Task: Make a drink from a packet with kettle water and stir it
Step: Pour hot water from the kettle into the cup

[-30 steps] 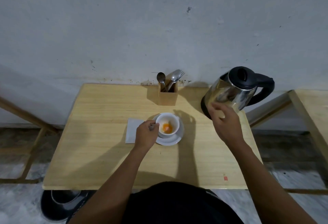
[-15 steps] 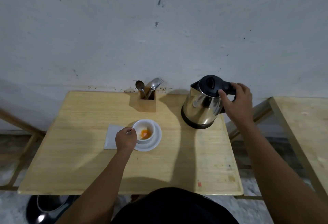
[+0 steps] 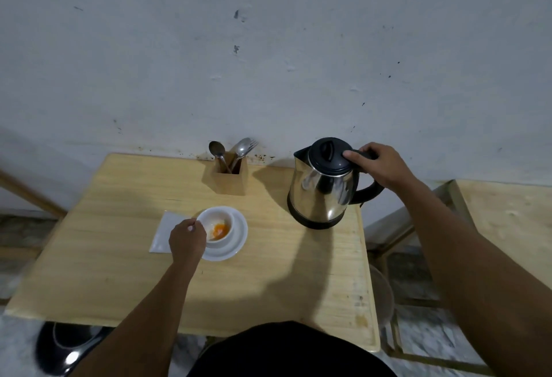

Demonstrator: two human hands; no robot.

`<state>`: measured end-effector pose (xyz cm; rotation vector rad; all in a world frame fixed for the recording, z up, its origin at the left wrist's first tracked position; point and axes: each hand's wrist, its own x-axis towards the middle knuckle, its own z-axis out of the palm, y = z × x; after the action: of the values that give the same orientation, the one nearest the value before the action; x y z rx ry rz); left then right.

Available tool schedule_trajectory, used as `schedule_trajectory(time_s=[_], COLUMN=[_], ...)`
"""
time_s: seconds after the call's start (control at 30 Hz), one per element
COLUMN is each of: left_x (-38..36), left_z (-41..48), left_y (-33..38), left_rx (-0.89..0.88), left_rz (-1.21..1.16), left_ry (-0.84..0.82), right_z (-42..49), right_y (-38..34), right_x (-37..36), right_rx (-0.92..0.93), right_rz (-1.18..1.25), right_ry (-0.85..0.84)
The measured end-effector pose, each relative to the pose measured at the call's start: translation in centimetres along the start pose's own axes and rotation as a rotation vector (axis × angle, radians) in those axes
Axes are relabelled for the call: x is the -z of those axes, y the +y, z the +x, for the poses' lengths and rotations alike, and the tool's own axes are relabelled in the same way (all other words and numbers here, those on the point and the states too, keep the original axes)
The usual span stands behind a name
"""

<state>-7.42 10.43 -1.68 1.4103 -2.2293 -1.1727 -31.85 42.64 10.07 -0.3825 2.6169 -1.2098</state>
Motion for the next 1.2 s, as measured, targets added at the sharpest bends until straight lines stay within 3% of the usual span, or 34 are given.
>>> schedule_trajectory(time_s=[0.17,0.83,1.2], left_x=[-0.4,0.3,0.4], left_z=[-0.5,-0.9,-0.5], left_y=[0.2,0.5,-0.1], left_rx=[-0.037,-0.009,-0.012], left_rz=[0.032,-0.101,-0.1], left_ry=[0.014,-0.035,-0.052], right_z=[0.9,0.4,-0.1], right_y=[0.6,2.2,-1.6], right_x=[0.9,-0.9,-0.2], right_rx=[-0.058,0.077,0.151], right_rz=[-0.039,0.125,0.089], right_ry=[-0.1,0.116,0.109])
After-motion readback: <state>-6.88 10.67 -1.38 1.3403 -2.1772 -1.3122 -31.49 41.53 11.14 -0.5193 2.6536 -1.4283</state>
